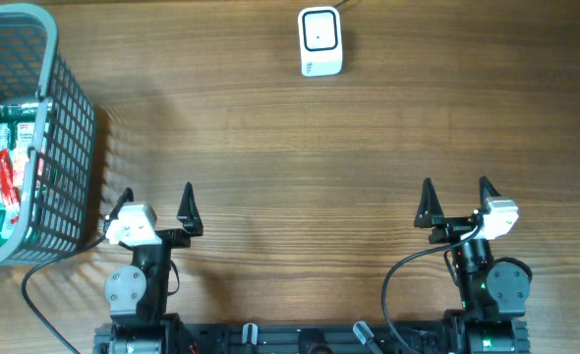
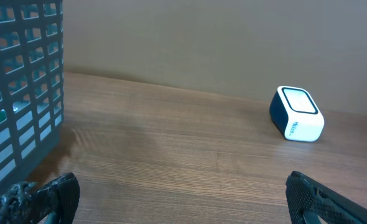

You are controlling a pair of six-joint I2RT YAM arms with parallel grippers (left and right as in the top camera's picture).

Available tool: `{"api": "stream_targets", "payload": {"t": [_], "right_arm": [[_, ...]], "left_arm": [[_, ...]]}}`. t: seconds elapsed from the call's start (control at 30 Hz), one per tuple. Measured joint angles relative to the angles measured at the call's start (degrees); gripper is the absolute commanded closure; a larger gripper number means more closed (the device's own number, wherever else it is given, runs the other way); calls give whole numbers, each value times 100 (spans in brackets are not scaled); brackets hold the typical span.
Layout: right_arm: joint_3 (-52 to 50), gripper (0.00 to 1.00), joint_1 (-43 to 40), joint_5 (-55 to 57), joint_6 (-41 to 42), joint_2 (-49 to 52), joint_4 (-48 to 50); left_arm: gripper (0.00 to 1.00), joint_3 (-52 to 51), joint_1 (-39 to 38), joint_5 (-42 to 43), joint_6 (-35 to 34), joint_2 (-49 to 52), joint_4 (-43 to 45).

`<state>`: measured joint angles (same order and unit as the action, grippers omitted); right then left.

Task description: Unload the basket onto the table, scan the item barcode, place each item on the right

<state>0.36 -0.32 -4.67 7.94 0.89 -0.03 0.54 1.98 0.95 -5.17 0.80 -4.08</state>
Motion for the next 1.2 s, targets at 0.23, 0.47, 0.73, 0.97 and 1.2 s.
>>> {"api": "stream_targets", "payload": {"t": [0.23,0.47,0.73,0.97,1.2], "right_arm": [[0,0,0,0,2,404,-13],[0,0,-2,0,0,404,-13],[0,0,0,0,2,404,-13],[0,0,-2,0,0,404,-13],[0,0,-2,0,0,404,-13]], "left_arm": [[0,0,0,-358,0,146,20],[0,-2,0,-413,0,146,20],[0,-2,0,-415,0,146,20],[0,0,0,-415,0,146,22],[0,0,0,-415,0,146,22]]}}
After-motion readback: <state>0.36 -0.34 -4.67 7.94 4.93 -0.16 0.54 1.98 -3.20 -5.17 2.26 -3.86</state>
